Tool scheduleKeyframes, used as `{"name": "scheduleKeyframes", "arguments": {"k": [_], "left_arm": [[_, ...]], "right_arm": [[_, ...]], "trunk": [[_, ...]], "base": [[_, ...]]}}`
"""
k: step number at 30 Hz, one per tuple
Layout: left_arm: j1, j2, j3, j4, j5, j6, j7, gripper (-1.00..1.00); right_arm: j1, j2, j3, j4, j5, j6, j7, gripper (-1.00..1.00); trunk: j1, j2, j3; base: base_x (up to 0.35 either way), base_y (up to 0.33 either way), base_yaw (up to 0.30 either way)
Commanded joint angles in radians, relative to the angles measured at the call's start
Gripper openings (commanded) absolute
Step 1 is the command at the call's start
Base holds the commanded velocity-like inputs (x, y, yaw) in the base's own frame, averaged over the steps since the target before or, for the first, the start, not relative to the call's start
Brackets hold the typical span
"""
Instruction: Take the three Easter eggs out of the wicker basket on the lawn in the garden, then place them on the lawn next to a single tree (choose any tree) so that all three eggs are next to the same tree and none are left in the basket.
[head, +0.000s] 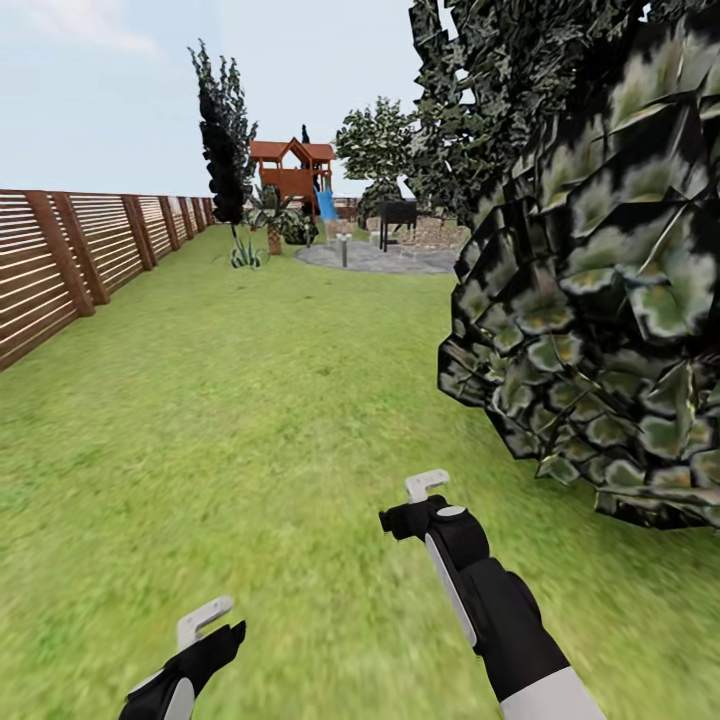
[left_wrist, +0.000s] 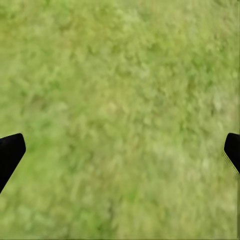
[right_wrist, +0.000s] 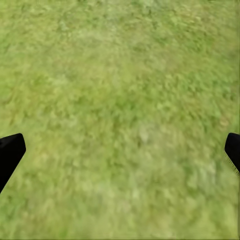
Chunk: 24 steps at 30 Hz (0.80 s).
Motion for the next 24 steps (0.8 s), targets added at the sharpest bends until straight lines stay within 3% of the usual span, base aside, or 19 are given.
{"name": "scheduleKeyframes", "arguments": {"k": [1,24], "left_arm": [[0.000,-0.001,0.001,-0.002,0.011,0.005,0.005,1.00],[0.000,0.001,0.001,-0.001,0.011,0.004,0.006,1.00]], "right_arm": [[-0.001,0.000,0.001,-0.001,0.008,0.005,0.001,1.00],[-0.001,0.000,0.000,-0.001,0.008,0.002,0.000,1.00]], "trunk": [[0.001,-0.001,-0.001],[0.001,-0.001,-0.001]], "base": [[0.305,-0.120,0.025],[0.309,-0.129,0.004]]}}
